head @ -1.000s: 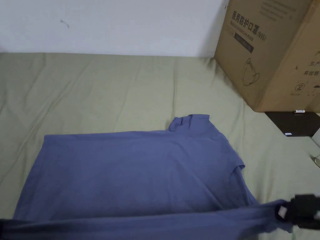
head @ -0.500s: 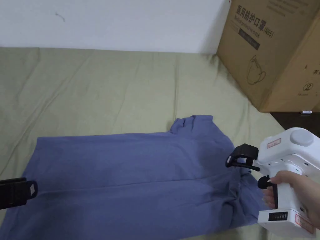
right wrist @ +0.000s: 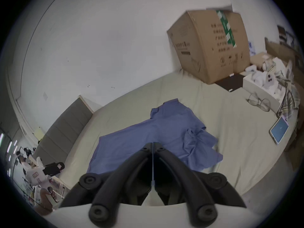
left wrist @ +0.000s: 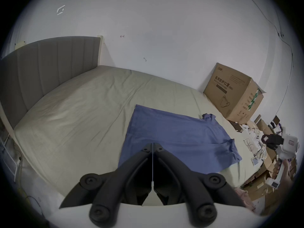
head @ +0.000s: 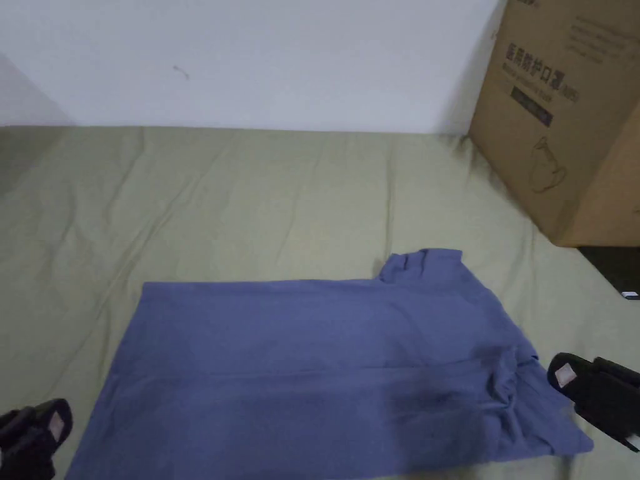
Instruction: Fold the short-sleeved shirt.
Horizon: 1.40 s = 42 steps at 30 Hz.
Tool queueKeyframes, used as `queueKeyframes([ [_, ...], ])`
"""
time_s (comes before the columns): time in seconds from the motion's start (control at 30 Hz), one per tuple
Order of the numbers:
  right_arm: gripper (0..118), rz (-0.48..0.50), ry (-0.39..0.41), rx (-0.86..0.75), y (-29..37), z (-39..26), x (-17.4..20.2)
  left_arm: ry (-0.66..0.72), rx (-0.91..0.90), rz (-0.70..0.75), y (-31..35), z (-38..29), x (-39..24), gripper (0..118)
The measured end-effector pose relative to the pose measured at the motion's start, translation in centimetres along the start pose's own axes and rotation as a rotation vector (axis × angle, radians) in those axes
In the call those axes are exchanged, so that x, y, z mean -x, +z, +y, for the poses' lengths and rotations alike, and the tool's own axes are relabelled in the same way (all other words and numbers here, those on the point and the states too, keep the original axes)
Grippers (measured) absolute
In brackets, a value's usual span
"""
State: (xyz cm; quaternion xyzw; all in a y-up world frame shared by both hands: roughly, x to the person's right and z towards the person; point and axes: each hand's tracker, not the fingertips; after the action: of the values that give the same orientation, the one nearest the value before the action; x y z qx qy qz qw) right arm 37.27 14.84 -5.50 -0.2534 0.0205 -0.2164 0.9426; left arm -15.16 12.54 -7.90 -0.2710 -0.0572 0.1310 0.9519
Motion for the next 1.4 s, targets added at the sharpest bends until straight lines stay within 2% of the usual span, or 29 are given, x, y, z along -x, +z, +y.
queueKeyframes([
  [0.03, 1, 0.094, -0.022, 0.034, 0.0, 0.0, 0.1, 0.001, 0.013, -0.012, 0.3, 0.0, 0.1, 0],
  [0.07, 1, 0.107, -0.036, 0.041, 0.0, -0.2, 0.5, -0.025, 0.063, 0.009, -0.1, 0.1, 0.0, 0],
  [0.1, 1, 0.083, -0.026, 0.039, -0.2, -0.4, 1.2, -0.048, 0.095, 0.035, -0.7, 0.3, 0.3, 0],
  [0.17, 1, 0.096, 0.006, 0.056, -0.4, -0.4, 1.9, -0.081, 0.231, 0.1, -3.0, 0.4, 1.5, 0],
  [0.27, 1, 0.118, 0.03, 0.074, -0.7, -0.5, 2.8, -0.024, 0.375, 0.082, -7.6, -0.6, 4.5, 2],
  [0.3, 1, 0.129, 0.025, 0.083, -0.8, -0.5, 2.9, -0.019, 0.395, 0.095, -8.8, -1.1, 5.2, 19],
  [0.33, 1, 0.131, 0.021, 0.092, -1.0, -0.5, 3.0, -0.011, 0.423, 0.098, -10.1, -1.6, 5.5, 49],
  [0.37, 1, 0.127, 0.021, 0.103, -1.0, -0.7, 3.2, -0.015, 0.466, 0.119, -11.7, -2.2, 6.0, 92],
  [0.4, 1, 0.124, 0.02, 0.109, -1.2, -0.8, 3.2, -0.011, 0.511, 0.161, -13.1, -2.9, 6.4, 118],
  [0.43, 1, 0.11, 0.02, 0.119, -1.3, -0.8, 3.2, 0.002, 0.492, 0.187, -13.6, -3.5, 6.7, 112],
  [0.5, 1, 0.049, 0.043, 0.14, -1.7, -0.8, 3.1, 0.001, 0.48, 0.188, -14.4, -4.9, 5.7, 111],
  [0.6, 1, -0.032, 0.173, 0.114, -2.2, -0.8, 3.6, -0.028, 0.561, 0.189, -17.7, -5.6, 6.0, 117],
  [0.67, 1, -0.114, 0.273, 0.132, -2.6, -0.7, 3.9, -0.177, 0.557, 0.213, -18.2, -6.0, 4.8, 117],
  [0.73, 1, -0.182, 0.307, 0.192, -3.4, -0.5, 3.9, -0.148, 0.55, 0.22, -17.6, -5.3, 4.7, 105],
  [0.77, 1, -0.194, 0.269, 0.223, -3.7, -0.4, 2.9, -0.152, 0.55, 0.222, -17.2, -4.9, 4.3, 92],
  [0.83, 1, -0.18, 0.13, 0.324, -4.7, 0.1, 1.1, -0.211, 0.511, 0.213, -16.1, -4.3, 2.7, 37],
  [0.87, 1, -0.118, 0.052, 0.348, -5.1, 0.1, -0.1, -0.228, 0.496, 0.191, -15.6, -4.1, 2.1, 18],
  [0.9, 1, -0.068, -0.027, 0.327, -5.3, 0.1, -1.9, -0.23, 0.496, 0.169, -15.4, -4.0, 1.5, 9],
  [0.93, 1, -0.066, -0.084, 0.285, -5.3, 0.0, -3.1, -0.193, 0.51, 0.088, -15.5, -4.0, 1.0, 9],
  [0.97, 1, -0.12, -0.082, 0.228, -5.2, 0.2, -3.7, -0.19, 0.518, 0.083, -15.7, -4.0, 0.6, 8],
  [1.07, 1, -0.221, 0.057, 0.09, -4.6, 1.2, -5.1, -0.242, 0.508, 0.119, -16.0, -3.9, 0.0, 8],
  [1.13, 1, -0.174, 0.086, -0.011, -3.7, 2.2, -6.0, -0.26, 0.495, 0.127, -15.7, -3.7, 0.2, 8],
  [1.17, 3, -0.15, 0.067, -0.08, -3.5, 2.4, -7.2, -0.253, 0.494, 0.121, -15.5, -3.5, 0.5, 8],
  [1.2, 23, -0.123, 0.064, -0.095, -3.6, 2.7, -8.0, -0.241, 0.497, 0.116, -15.4, -3.3, 0.8, 8],
  [1.23, 53, -0.149, 0.046, -0.032, -4.7, 3.1, -8.9, -0.217, 0.506, 0.114, -15.3, -3.3, 1.3, 8],
  [1.27, 84, -0.22, 0.032, 0.101, -6.6, 3.3, -9.9, -0.206, 0.511, 0.122, -14.9, -3.2, 1.3, 8],
  [1.3, 96, -0.259, 0.008, 0.263, -8.4, 3.5, -11.0, -0.196, 0.515, 0.138, -14.7, -3.2, 1.7, 8],
  [1.37, 96, -0.233, -0.037, 0.267, -10.4, 2.1, -13.8, -0.154, 0.509, 0.135, -14.4, -3.0, 2.7, 8],
  [1.4, 98, -0.255, -0.063, 0.28, -11.6, 1.6, -15.1, -0.106, 0.509, 0.107, -13.9, -2.9, 2.3, 8],
])
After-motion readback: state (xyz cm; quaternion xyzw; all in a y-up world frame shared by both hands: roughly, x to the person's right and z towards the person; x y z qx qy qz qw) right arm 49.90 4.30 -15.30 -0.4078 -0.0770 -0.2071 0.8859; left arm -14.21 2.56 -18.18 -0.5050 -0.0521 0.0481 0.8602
